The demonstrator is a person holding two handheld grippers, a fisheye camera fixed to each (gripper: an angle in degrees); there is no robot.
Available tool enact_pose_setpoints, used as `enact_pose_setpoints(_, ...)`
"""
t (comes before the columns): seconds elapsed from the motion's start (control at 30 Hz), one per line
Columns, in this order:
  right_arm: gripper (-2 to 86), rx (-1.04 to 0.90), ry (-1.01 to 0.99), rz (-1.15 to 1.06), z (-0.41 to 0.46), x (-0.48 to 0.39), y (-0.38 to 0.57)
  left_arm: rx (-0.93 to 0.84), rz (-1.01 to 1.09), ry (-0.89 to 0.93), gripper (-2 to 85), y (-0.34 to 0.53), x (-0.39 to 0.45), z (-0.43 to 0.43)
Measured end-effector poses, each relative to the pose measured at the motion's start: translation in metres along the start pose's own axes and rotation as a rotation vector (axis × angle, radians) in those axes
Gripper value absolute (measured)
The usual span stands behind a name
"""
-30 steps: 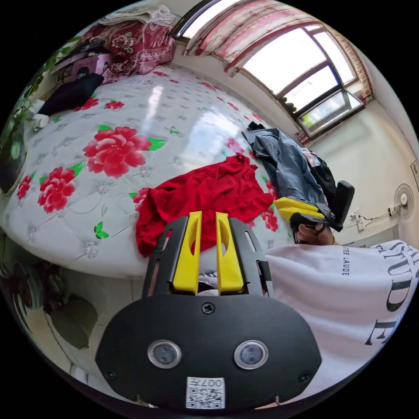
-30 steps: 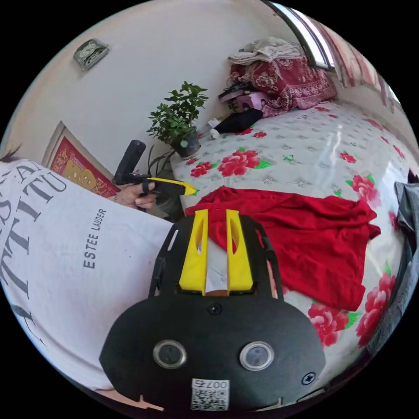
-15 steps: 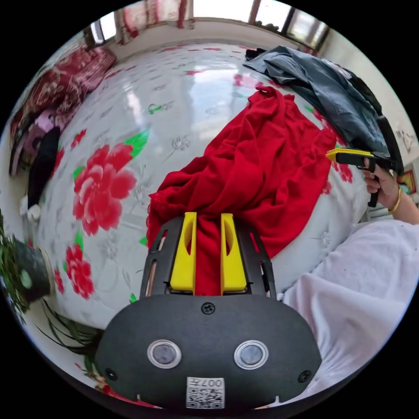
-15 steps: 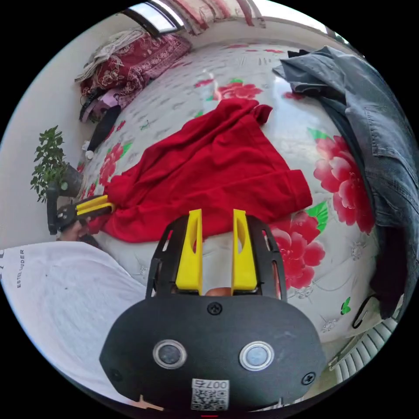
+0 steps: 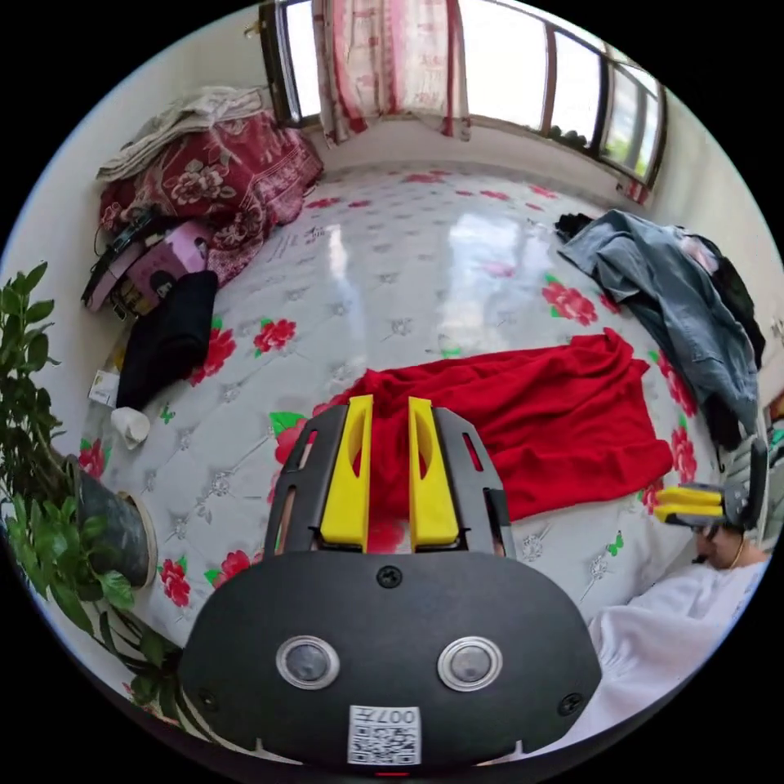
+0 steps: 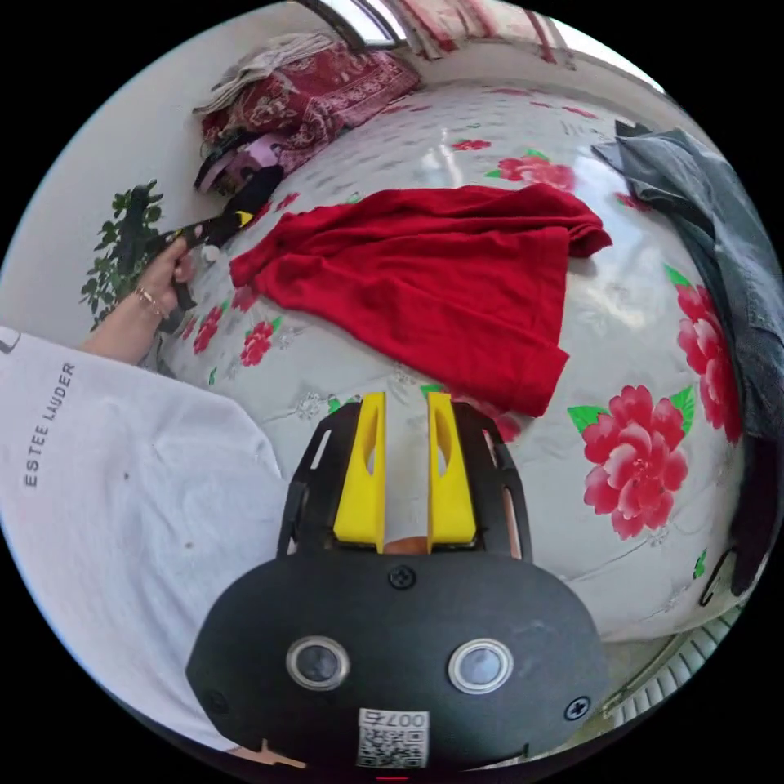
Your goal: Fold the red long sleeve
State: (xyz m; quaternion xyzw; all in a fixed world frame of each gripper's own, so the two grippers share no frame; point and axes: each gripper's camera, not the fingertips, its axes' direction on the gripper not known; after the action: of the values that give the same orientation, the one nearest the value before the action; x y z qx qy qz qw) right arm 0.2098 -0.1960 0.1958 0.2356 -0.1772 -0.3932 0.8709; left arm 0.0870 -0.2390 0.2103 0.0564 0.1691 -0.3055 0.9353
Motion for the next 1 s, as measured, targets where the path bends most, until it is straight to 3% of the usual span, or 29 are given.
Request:
enact_pose_setpoints(0.2,6.6,0.104,0.201,0.128,-0.009,0.051,-0.012,0.007,0.419,0.240,10.1,-0.037,0.136,0.036)
enact_pose_setpoints(0.33,5.6,-0.052,0.228,0.082,0.027,0.065,-0.022,-0.203,0.471,0.191,6.5,-0.070,0.190,0.103)
enact_pose_setpoints(0.43,3.5,-0.074,0.366,-0.034,0.041,0.056,-0.017,-0.214,0.417,0.207,1.2,-0.085,0.188,0.094)
enact_pose_setpoints(0.53,1.6,-0.141,0.273,-0.231,0.046,0.044,-0.009,-0.116,0.344,0.298,-0.2,-0.075,0.157,0.048)
enact_pose_setpoints(0.7,0.7,-0.159,-0.288,-0.577,0.016,0.007,0.006,0.021,0.137,0.351,-0.6,-0.010,0.054,-0.071)
enact_pose_setpoints(0.83,1.2,-0.245,-0.380,-0.730,0.031,-0.004,0.004,-0.047,-0.052,0.226,-0.7,0.038,-0.018,-0.121)
enact_pose_setpoints(0.9,2.0,-0.264,-0.424,-0.766,0.040,0.004,-0.007,-0.047,-0.288,0.195,-0.8,0.075,-0.070,-0.151)
enact_pose_setpoints(1.0,2.7,-0.163,-0.295,-0.689,0.040,0.033,-0.032,0.055,-0.649,0.100,-0.8,0.133,-0.124,-0.200)
